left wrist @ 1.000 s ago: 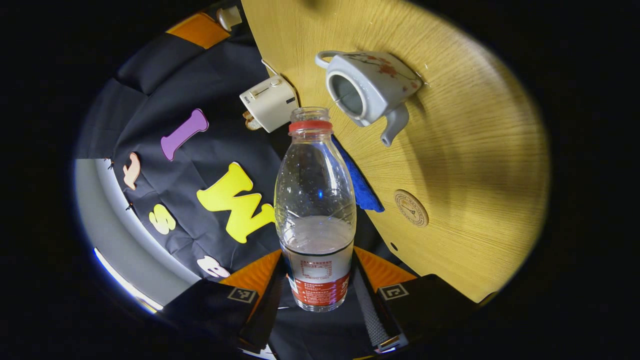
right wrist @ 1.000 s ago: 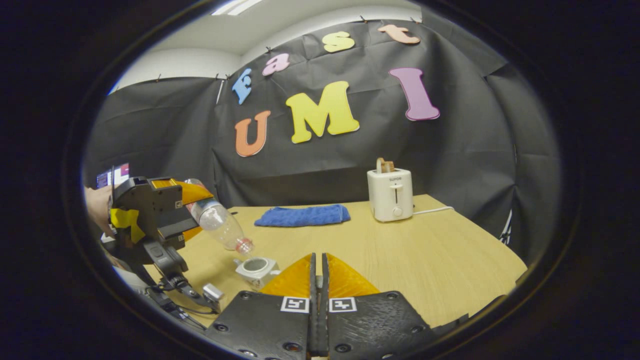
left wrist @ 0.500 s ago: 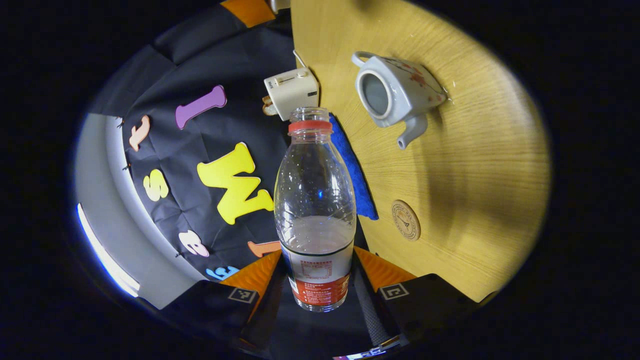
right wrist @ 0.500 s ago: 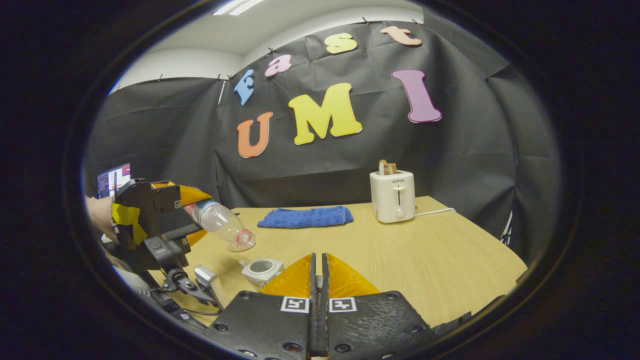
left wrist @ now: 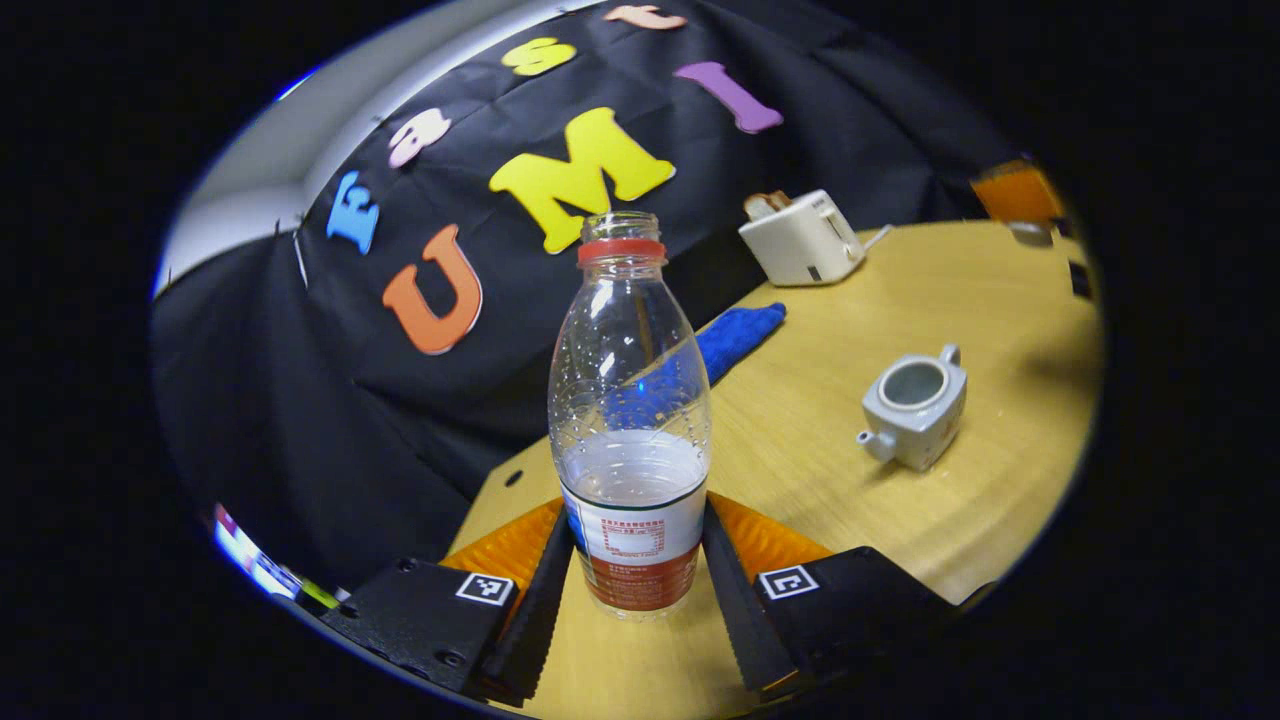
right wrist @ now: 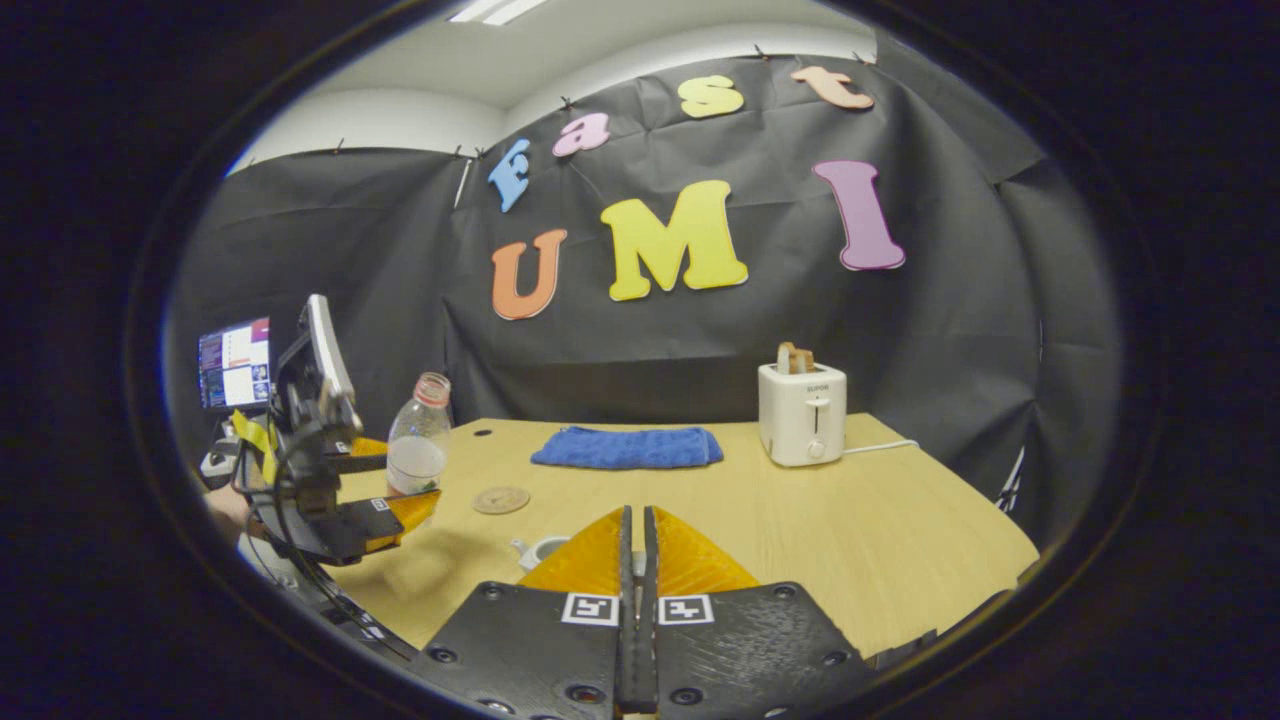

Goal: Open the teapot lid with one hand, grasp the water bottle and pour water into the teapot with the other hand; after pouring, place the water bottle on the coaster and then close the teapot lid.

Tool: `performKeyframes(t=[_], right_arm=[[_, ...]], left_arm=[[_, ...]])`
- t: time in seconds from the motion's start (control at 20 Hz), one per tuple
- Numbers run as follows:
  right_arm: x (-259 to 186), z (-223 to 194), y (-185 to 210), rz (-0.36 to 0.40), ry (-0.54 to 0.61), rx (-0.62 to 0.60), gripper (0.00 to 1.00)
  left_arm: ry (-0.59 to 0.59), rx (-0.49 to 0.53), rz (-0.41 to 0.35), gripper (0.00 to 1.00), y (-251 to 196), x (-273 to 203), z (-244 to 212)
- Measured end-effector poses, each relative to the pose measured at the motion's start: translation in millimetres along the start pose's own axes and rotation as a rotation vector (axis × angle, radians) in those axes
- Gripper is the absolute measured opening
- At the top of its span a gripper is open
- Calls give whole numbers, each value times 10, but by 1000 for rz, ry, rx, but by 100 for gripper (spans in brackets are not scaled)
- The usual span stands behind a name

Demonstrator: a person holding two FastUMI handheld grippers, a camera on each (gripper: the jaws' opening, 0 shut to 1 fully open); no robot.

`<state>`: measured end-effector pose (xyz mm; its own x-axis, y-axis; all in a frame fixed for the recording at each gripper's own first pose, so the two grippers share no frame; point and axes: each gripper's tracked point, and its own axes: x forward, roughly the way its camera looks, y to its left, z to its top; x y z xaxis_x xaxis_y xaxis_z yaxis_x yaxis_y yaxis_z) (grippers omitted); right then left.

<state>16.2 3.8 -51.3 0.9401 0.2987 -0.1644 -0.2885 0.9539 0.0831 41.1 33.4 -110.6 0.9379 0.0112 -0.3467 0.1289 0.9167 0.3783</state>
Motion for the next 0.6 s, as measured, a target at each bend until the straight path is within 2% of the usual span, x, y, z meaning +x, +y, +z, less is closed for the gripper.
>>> performKeyframes(t=[0.05,0.15,0.35,0.5,0.6], right_arm=[[-2,15,45,2,0,-4,2],[-20,62,101,1,-8,-2,2],[-20,55,182,-7,-14,-16,0],[-19,21,214,-7,-13,-8,2],[-6,-51,237,-3,-2,0,0]], left_arm=[[-14,-86,-9,74,36,-4,2],[-41,-189,-10,74,111,39,24],[-82,-299,-7,74,326,247,13],[-125,-397,-22,74,478,479,151],[-145,-432,-36,75,521,662,243]])
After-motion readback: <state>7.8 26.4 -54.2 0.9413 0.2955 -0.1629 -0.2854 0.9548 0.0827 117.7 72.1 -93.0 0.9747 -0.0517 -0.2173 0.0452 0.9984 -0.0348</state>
